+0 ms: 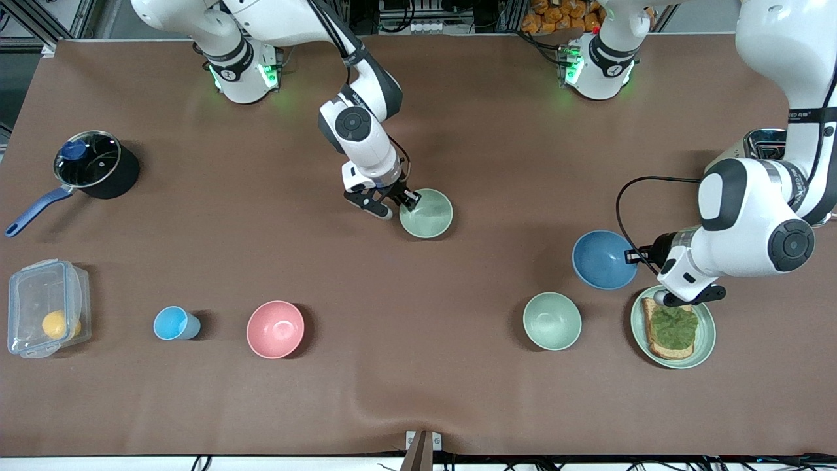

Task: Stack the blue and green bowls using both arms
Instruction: 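Slide the green bowl to the middle while the left gripper lifts the blue bowl, then lower the blue bowl into the green bowl with the left gripper and open it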

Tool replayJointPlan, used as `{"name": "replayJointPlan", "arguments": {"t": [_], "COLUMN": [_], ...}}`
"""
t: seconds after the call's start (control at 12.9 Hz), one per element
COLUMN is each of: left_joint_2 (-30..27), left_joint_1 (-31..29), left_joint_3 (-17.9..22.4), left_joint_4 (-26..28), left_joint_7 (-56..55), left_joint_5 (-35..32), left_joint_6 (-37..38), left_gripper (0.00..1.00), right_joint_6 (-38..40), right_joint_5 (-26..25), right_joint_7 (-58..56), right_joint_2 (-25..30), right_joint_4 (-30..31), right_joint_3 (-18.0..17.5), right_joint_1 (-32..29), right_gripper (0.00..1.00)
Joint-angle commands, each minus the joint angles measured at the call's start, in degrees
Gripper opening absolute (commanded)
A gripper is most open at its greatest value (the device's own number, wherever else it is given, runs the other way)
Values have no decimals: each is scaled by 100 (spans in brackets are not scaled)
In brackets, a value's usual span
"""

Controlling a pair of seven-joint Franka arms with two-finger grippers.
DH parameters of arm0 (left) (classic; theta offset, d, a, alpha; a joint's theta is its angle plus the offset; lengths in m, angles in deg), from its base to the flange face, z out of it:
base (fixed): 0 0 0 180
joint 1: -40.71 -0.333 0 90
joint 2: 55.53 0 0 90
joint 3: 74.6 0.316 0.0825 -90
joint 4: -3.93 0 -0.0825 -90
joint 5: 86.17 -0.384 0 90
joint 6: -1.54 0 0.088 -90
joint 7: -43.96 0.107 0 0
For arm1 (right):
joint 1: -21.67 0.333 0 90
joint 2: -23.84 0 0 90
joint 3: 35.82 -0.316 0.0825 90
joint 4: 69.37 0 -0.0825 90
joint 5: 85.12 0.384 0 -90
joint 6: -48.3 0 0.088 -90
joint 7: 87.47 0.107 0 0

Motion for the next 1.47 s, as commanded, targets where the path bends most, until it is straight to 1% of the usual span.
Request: {"name": "replayJointPlan", "arguments": {"t": [0.0, 0.15, 0.31, 0.39, 0.46, 0.54, 0.7, 0.85, 1.01, 1.16, 1.24, 1.39], "left_joint_2": [-42, -95, -113, -113, -113, -113, -113, -104, -95, -86, -112, -121], "left_joint_1": [-2, -28, -11, -11, -2, 24, 182, 506, 841, 886, 877, 868], "left_joint_3": [-74, -135, -389, -521, -626, -706, -785, -794, -794, -812, -855, -1065], "left_joint_4": [-226, -209, -226, -235, -226, -226, -226, -217, -209, -165, -60, 160], "left_joint_7": [-118, -92, -537, -740, -864, -1021, -1399, -2117, -2673, -2895, -2939, -3254], "left_joint_5": [124, 132, 124, 124, 115, 115, 115, 124, 141, 447, 658, 739], "left_joint_6": [282, 327, 380, 380, 380, 380, 371, 371, 318, 240, 109, -155], "left_gripper": [0, 0, 0, 0, 0, 0, 0, 0, 0, 0, 0, 0], "right_joint_6": [766, 1574, 2330, 2630, 2659, 2651, 2520, 2195, 1984, 1764, 1650, 1456], "right_joint_5": [63, 63, 63, 72, 89, 211, 1122, 1582, 2135, 2190, 2208, 2374], "right_joint_7": [169, 581, 863, 864, 864, 864, 873, 882, 812, 803, 820, 821], "right_joint_2": [49, 49, 58, 50, -3, -47, -170, -354, -600, -785, -872, -944], "right_joint_4": [-470, -953, -1349, -1446, -1439, -1439, -1412, -1377, -1386, -1386, -1377, -1342], "right_joint_3": [7, 7, 33, 24, 24, 16, 33, 16, 24, 16, -2, -28], "right_joint_1": [-118, -232, -547, -741, -943, -1119, -1217, -1340, -1279, -1235, -1226, -1148], "right_gripper": [100, 100, 100, 100, 100, 100, 100, 100, 100, 100, 100, 100]}}
